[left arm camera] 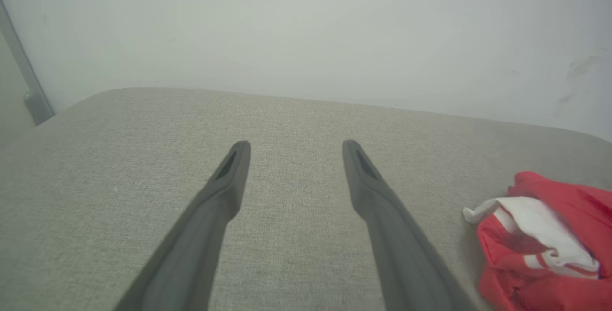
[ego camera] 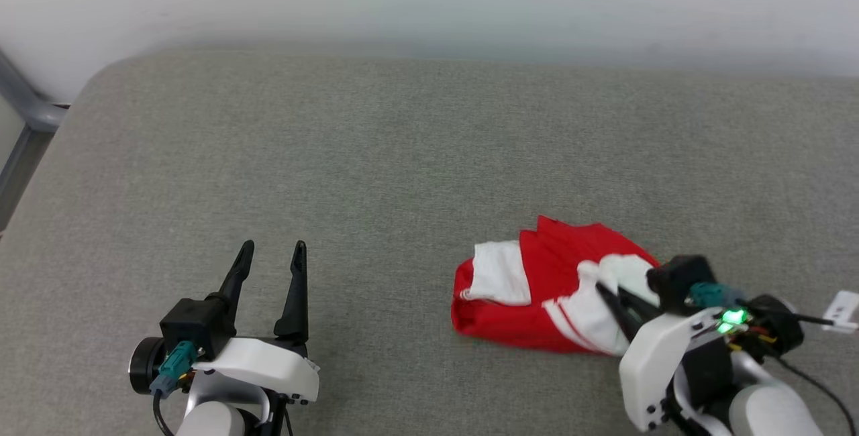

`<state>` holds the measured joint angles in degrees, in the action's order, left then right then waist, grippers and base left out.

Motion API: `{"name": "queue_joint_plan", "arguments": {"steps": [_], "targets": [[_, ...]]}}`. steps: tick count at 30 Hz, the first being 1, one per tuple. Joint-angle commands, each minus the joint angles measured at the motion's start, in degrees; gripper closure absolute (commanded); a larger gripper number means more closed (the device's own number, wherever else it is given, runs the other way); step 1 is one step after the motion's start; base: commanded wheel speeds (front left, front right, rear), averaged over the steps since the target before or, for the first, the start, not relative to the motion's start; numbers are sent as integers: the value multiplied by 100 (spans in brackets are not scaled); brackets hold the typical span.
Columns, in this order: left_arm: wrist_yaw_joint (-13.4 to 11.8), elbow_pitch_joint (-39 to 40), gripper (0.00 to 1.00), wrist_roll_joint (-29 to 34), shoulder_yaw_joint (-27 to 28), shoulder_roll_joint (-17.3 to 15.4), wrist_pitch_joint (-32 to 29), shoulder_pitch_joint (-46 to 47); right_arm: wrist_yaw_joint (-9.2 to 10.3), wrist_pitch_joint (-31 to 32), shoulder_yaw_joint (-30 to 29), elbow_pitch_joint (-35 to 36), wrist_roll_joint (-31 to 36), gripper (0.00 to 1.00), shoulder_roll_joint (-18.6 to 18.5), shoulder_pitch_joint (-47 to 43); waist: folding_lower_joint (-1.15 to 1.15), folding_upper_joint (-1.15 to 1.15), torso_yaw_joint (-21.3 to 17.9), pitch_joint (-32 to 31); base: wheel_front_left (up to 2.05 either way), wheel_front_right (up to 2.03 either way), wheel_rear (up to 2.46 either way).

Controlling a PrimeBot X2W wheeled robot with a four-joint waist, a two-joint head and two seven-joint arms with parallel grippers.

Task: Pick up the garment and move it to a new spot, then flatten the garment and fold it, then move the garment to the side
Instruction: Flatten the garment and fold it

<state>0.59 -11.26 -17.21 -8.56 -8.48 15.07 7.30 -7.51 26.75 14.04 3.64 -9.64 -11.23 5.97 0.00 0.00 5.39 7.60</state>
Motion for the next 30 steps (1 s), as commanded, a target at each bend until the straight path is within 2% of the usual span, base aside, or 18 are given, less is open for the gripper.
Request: {"name": "queue_joint_plan", "arguments": {"steps": [1,6,12,18,24,25,26,27,28,30], "targets": [[36,-4,0,33,17,21,14,36,4,-57,-64,66,50,100,9,109,0,0,-56,4,0,0,0],[96,-38,0,101,79,70,14,65,5,-391,-646,310,285,100,76,345,0,0,-250,-22,0,0,0],[145,-78,0,157,104,99,14,83,4,-701,-1842,116,371,100,376,128,0,0,-361,-35,0,0,0],[193,-120,0,167,175,119,14,88,4,-1192,-3026,-627,139,100,701,-302,0,0,-421,8,0,0,0],[216,-169,0,194,207,139,14,104,4,-1778,-3647,-1655,-135,100,819,-424,0,0,-436,38,0,0,0],[219,-180,0,196,213,142,14,108,4,-1879,-3720,-1820,-182,82,827,-404,0,0,-435,34,0,0,0],[221,-185,0,201,217,144,14,107,4,-1975,-3757,-1959,-218,52,832,-370,0,0,-432,28,0,0,0],[223,-196,0,205,226,147,14,103,4,-2071,-3773,-2085,-249,4,836,-332,0,0,-430,25,0,0,0],[225,-208,0,195,233,148,14,96,4,-2186,-3776,-2195,-340,0,837,-285,0,0,-426,22,0,0,0],[225,-223,0,197,246,145,14,88,4,-2439,-3744,-2344,-447,0,836,-204,0,0,-418,12,0,0,0]]}}
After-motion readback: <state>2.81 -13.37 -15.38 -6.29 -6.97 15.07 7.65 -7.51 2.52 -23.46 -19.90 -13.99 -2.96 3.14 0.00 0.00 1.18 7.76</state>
